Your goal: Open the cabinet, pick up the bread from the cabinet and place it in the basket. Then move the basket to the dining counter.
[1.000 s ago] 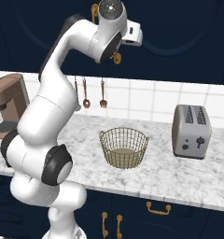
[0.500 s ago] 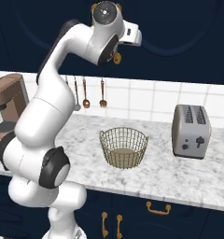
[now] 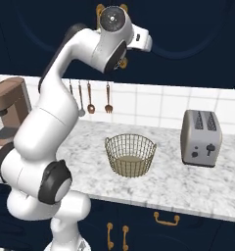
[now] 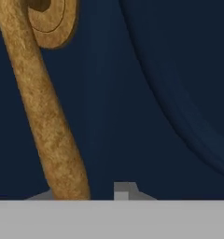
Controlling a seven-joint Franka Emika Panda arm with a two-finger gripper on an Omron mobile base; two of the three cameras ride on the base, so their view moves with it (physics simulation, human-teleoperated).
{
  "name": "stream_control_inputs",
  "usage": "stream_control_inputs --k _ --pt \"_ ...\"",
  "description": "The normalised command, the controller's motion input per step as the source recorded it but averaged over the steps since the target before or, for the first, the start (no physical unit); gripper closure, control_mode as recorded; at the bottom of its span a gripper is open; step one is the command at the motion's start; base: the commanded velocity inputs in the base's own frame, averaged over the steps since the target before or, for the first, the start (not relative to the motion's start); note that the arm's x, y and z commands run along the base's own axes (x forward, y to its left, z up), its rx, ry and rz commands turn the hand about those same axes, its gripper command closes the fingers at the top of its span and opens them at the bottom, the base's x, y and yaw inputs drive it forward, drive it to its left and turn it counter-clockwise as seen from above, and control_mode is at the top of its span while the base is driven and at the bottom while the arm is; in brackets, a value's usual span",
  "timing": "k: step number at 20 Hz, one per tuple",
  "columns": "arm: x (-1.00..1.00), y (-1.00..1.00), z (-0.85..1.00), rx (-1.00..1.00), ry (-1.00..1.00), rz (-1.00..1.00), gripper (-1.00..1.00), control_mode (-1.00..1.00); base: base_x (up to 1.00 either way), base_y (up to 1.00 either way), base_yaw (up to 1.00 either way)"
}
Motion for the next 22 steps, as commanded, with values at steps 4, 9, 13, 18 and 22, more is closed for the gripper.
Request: stream_control_inputs --k 4,9,13,18,22 --pt "-0.59 -1.00 -0.06 0.13 -0.19 0.00 1.00 -1.00 0.00 0.00 0.00" --pt "-0.72 -1.00 0.00 0.11 -0.18 0.00 1.00 -1.00 0.00 0.00 0.00" --pt "-0.74 -1.00 0.00 0.07 -0.12 0.00 1.00 -1.00 0.00 0.00 0.00" --pt "-0.88 -1.00 0.00 0.10 -0.08 0.00 1.00 -1.00 0.00 0.00 0.00" --pt "-0.78 -1.00 0.00 0.08 -0.07 0.00 1.00 -1.00 0.00 0.00 0.00"
